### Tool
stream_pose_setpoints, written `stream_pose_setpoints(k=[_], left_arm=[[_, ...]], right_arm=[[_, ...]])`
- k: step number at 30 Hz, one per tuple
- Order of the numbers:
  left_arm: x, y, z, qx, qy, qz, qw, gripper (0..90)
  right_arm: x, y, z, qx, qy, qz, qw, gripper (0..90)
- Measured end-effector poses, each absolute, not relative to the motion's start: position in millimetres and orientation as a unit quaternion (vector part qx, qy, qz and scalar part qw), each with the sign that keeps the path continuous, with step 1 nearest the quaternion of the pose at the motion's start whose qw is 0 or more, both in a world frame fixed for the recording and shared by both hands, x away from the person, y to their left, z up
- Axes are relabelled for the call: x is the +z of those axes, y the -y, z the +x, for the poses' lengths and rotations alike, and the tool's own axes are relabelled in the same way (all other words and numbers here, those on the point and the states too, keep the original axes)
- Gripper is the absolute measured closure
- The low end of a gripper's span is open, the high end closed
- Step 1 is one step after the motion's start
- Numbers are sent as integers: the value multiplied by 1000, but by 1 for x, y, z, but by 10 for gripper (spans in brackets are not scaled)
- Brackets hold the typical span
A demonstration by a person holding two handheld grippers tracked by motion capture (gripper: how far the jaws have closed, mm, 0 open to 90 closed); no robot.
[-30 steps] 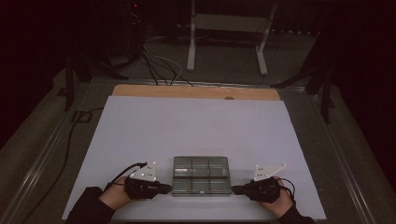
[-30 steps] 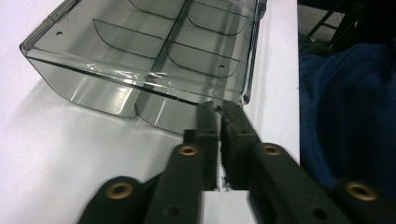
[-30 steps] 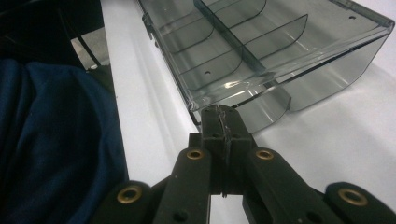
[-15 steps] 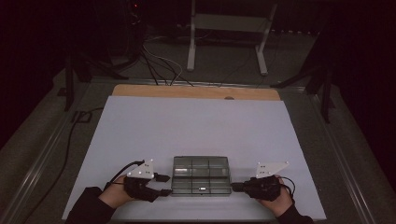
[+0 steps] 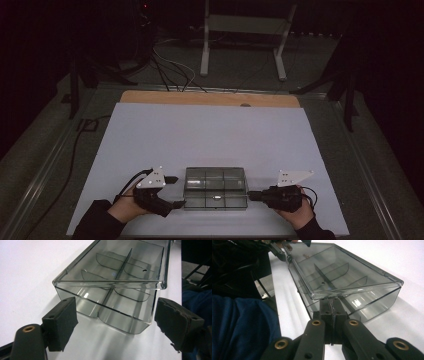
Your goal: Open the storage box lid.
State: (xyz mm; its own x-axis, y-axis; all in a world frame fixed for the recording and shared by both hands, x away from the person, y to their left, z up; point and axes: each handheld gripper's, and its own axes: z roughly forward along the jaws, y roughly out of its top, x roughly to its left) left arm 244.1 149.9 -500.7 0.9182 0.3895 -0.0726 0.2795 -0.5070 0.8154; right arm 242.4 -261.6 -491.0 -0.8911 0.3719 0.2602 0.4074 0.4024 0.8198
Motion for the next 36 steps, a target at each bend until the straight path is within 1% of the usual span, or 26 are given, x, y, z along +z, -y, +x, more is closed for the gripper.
stream_pose_setpoints(k=[2, 3, 6, 8, 10, 12, 18, 19, 20, 27, 32, 34, 36], left_arm=[[-500, -149, 244, 67, -193, 865, 459, 225], [-500, -148, 244, 82, -192, 862, 462, 238], [-501, -147, 244, 94, -184, 862, 462, 254], [-502, -146, 245, 108, -179, 862, 462, 305], [-502, -146, 247, 112, -177, 861, 463, 347], [-502, -145, 247, 115, -174, 860, 466, 408], [-503, -143, 248, 135, -167, 854, 474, 480], [-503, -142, 248, 136, -166, 853, 475, 480], [-503, -142, 248, 137, -164, 852, 479, 506], [-505, -140, 247, 149, -157, 849, 482, 545], [-504, -140, 247, 151, -158, 846, 486, 552], [-503, -140, 248, 151, -157, 843, 491, 555], [-503, -140, 248, 150, -157, 843, 493, 556]], right_arm=[[-490, 262, 243, -496, 836, -233, 17, 900], [-490, 262, 243, -497, 835, -233, 17, 900], [-489, 262, 243, -500, 834, -235, 18, 900], [-489, 262, 243, -500, 833, -235, 17, 900], [-489, 262, 244, -501, 833, -236, 18, 900], [-489, 262, 244, -502, 832, -237, 17, 900], [-489, 262, 244, -499, 833, -238, 16, 900], [-489, 262, 244, -499, 833, -238, 16, 900], [-490, 262, 244, -498, 833, -240, 13, 900], [-490, 264, 246, -498, 832, -245, 12, 812], [-494, 269, 248, -489, 832, -262, -1, 717], [-495, 270, 251, -482, 833, -271, -11, 702], [-497, 271, 255, -478, 833, -279, -18, 667]])
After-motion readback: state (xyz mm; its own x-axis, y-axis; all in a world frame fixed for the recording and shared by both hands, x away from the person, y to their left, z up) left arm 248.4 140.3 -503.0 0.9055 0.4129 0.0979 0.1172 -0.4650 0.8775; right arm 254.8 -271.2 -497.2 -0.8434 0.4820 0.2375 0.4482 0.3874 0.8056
